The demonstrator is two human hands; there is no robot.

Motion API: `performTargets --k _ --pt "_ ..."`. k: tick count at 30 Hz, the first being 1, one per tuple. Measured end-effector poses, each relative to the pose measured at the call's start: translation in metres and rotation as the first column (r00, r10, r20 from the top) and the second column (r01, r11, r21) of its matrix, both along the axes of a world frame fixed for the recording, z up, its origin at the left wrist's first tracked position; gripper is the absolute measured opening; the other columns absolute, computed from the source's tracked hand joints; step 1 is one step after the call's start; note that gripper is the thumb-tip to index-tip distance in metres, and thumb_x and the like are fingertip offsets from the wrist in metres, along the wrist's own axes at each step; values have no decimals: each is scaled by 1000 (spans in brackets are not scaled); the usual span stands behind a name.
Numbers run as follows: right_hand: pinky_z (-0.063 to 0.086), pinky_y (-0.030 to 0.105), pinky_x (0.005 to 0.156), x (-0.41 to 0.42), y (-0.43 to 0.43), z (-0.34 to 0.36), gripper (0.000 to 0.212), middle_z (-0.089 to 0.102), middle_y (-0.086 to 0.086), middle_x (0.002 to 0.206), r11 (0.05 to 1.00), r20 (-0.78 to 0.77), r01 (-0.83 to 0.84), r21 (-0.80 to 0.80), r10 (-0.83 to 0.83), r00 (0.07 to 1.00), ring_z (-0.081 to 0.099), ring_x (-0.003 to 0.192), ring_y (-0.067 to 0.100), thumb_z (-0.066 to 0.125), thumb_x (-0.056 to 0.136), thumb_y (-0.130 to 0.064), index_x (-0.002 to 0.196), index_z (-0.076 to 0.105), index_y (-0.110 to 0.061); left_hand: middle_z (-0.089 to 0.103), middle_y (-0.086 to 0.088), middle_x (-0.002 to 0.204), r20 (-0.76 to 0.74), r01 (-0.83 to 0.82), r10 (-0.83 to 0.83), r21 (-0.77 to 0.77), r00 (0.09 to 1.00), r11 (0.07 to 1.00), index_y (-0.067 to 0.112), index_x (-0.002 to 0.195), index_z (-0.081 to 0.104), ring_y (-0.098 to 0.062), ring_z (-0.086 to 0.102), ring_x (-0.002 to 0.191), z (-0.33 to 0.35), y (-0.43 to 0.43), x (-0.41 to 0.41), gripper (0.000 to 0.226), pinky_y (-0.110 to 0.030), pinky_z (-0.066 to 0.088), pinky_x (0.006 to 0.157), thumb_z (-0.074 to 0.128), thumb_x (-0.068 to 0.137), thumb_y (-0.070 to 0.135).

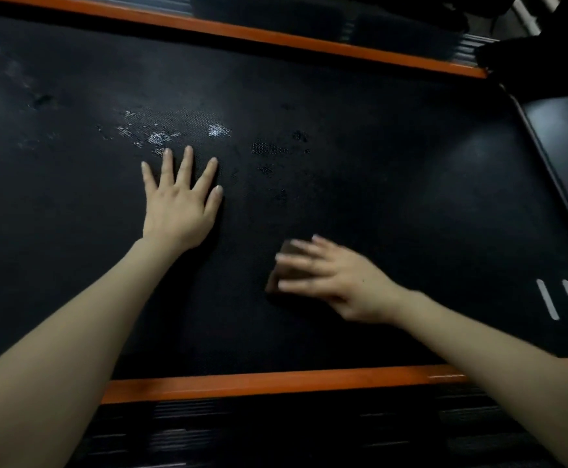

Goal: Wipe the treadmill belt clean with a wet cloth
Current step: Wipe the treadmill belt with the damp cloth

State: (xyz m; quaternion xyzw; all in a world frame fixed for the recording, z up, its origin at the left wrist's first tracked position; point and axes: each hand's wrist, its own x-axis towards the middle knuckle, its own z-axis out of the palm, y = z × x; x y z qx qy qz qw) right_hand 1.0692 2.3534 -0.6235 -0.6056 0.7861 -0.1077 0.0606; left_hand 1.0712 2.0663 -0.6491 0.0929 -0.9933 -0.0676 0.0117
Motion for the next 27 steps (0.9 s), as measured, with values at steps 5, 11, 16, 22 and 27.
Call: performTargets --k 5,11,16,22,27 --pt "20 54 113 -110 -44 -2 38 37 6 149 661 22 741 -117 -745 667 30 137 37 44 97 -23 135 51 -24 7 -10 159 23 -7 8 -19 1000 1000 31 151 17 -36 -2 145 0 2 -1 54 -57 -6 113 18 99 47" --pt "35 50 104 -27 -79 -18 44 48 11 140 929 -75 338 -148 -351 933 45 125 43 43 85 -21 125 61 -20 9 -10 159 -2 -8 8 -17 1000 1000 32 150 19 -35 0 146 -1 1 -1 53 -57 -5 114 22 99 46" --pt "32 51 105 -71 -42 -12 41 49 10 140 988 -121 123 -88 -133 984 43 129 37 44 88 -21 126 60 -21 11 -10 159 -1 0 0 -13 1000 1000 32 150 19 -34 1 146 -3 -1 1 62 -56 -5 114 8 92 53" --pt "20 47 114 -157 -78 -6 40 31 6 152 445 -13 886 -129 -894 447 26 138 38 39 99 -26 139 45 -26 13 -10 159 -1 -22 22 -17 1000 1000 33 149 21 -35 3 145 -1 2 -1 65 -57 -4 114 3 90 53" --pt "37 49 103 -76 -114 -19 43 49 11 140 870 -91 451 -202 -475 875 46 124 43 39 88 -25 125 61 -21 13 -8 159 -3 -11 11 -15 1000 1000 34 149 20 -34 4 146 -1 -1 -2 68 -56 -4 114 -1 87 53"
